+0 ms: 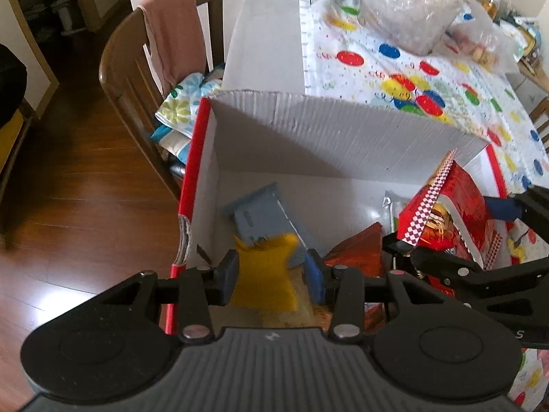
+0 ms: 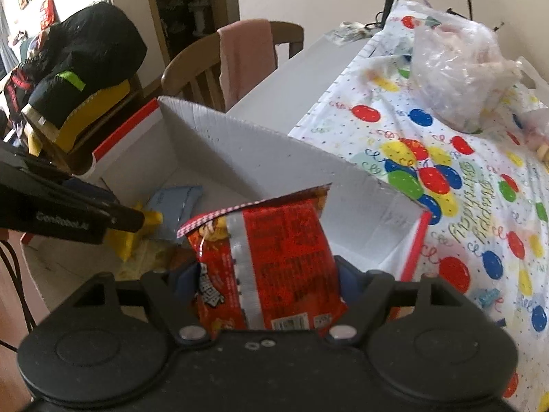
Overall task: Organize snacks
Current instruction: 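Carry both snacks into the cardboard box and open both tools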
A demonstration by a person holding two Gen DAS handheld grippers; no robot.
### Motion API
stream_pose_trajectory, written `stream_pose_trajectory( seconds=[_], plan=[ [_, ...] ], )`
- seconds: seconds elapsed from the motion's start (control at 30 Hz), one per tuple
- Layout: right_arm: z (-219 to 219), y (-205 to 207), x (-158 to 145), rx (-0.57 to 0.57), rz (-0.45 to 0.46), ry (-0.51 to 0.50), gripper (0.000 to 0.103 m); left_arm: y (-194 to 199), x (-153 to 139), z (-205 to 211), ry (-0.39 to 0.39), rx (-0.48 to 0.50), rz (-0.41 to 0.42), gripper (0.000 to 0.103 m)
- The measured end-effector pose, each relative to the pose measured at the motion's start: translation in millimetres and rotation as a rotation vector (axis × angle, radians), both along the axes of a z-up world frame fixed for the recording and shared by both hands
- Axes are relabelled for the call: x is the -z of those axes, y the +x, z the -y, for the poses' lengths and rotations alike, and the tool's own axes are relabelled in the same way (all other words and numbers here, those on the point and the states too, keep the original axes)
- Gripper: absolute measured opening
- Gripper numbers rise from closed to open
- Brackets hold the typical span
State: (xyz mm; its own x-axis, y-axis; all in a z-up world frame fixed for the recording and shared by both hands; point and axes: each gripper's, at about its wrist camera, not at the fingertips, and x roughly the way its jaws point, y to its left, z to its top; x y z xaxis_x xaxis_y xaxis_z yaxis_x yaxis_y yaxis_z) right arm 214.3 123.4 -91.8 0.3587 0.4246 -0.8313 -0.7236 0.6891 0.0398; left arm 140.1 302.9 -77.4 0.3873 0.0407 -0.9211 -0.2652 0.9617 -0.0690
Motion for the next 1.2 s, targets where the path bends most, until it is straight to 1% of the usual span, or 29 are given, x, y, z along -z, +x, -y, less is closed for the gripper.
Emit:
stream_pose_trajectory(
  seconds=[0.13, 0.3, 0.53, 0.63, 0.73, 0.87, 1.0, 1.07, 1.2],
  plan=[
    [-7.0, 3.0, 8.8, -0.011, -0.011, -0.027, 0.078, 4.0, 4.4, 3.1, -0.004, 0.021, -0.002, 0.041],
    [-10.6, 4.6, 16.1, -0.012, -0.011, -0.054, 0.078, 5.7, 5.5, 9.7, 0.033, 0.036, 0.002, 0.041],
    [-5.4, 2.9, 11.1, -0.010, -0.011, -0.034, 0.079, 0.9, 3.8, 7.6, 0.024, 0.023, 0.018, 0.041],
    [0.6, -1.2, 4.8, -0.010, -0.008, -0.010, 0.082, -4.4, 1.7, 7.1, 0.023, 0.012, 0.035, 0.048],
    [7.5, -5.7, -2.6, -0.008, -0.009, 0.015, 0.083, -11.7, -3.5, 6.7, 0.016, 0.000, 0.061, 0.051],
    [18.3, -15.0, -14.3, -0.012, -0.006, 0.050, 0.085, -21.5, -12.8, 10.7, 0.014, -0.003, 0.108, 0.059],
    [28.7, -23.3, -26.2, -0.013, -0.001, 0.087, 0.086, -32.5, -24.4, 17.8, 0.008, 0.002, 0.159, 0.060],
    [34.7, -26.1, -31.1, -0.010, -0.003, 0.109, 0.086, -37.5, -29.9, 22.4, 0.003, 0.006, 0.183, 0.065],
    [48.4, -35.4, -42.8, -0.004, 0.005, 0.149, 0.088, -46.5, -41.1, 35.9, 0.023, 0.021, 0.230, 0.069]
  ],
)
